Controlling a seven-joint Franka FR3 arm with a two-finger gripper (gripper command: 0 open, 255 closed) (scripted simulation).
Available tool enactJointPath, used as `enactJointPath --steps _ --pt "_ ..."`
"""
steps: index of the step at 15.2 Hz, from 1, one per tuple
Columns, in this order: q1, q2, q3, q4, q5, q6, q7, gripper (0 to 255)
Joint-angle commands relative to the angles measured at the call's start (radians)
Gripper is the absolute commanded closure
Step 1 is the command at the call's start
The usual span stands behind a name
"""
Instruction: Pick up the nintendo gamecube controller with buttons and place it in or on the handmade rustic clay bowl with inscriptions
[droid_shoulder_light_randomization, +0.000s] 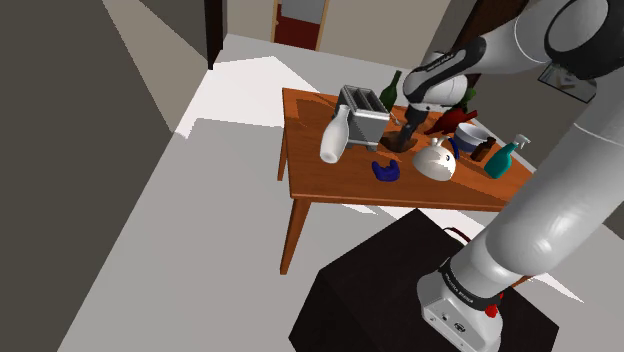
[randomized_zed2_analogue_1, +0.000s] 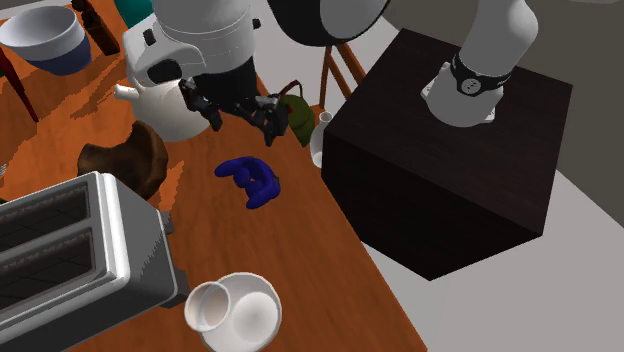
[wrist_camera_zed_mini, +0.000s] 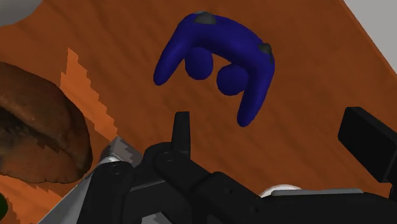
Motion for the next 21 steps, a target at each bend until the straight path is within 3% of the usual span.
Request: enactJointPath --steps 1,6,14,21 --pt "-0.027 0.097 0.009 0.054 0.077 0.034 -0.091 0" --pt "-0.124 0.302 0.074 0.224 0.211 0.055 -0.252 0" --pt "-0.156 0.382 0.11 0.226 0.258 0.128 -0.283 0" --pt "-0.156 0.382 0.11 0.226 0.258 0.128 -0.283 0"
